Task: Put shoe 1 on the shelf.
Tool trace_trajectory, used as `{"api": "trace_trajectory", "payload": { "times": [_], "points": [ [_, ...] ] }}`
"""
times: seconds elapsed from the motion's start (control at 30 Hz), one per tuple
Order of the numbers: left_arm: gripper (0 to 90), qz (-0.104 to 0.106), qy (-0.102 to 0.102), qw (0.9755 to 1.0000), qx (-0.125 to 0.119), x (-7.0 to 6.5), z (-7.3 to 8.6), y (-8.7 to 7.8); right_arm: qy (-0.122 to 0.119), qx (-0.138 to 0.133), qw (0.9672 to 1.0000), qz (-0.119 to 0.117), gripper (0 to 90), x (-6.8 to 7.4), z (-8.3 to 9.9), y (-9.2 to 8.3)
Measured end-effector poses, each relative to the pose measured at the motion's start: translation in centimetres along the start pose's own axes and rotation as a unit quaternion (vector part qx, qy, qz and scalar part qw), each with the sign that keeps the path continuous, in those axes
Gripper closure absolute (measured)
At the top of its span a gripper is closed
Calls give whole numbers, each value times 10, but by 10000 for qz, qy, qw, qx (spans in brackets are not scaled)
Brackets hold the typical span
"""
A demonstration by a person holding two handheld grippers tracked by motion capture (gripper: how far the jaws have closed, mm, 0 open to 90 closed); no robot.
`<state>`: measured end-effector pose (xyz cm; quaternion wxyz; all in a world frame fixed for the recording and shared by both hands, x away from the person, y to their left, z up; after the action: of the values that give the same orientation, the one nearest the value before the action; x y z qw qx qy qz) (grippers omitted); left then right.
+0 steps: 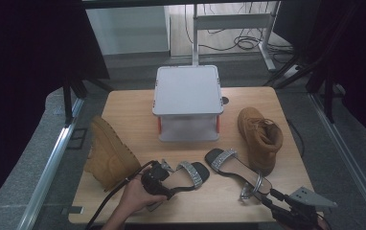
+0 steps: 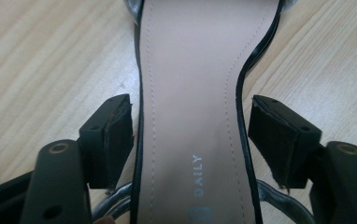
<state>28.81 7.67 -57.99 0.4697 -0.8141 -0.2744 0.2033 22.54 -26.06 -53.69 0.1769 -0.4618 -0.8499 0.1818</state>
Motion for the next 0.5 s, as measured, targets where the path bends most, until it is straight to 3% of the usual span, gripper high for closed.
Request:
{"api": "trace_trajectory", "payload": {
  "times": [0.23,0.5],
  "points": [
    [400,-19,-8,9998,174,0,4,5,-52,-33,10000,-48,522,1,-2,1],
    [402,5,-74,9997,223,0,5,7,-97,-20,9999,-16,522,1,-5,3]
  ]
}}
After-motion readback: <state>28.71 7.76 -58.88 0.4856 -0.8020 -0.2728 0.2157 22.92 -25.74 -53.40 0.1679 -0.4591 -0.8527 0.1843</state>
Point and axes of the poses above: each handheld gripper's, and its own axes: y roughly forward along the jaws, z roughly out of its underside, x roughly to its left, the point moved 9 cm from there along y, roughly forward along the jaws, and after that the axes turned 6 degrees about -x, right-handed, at the moved point
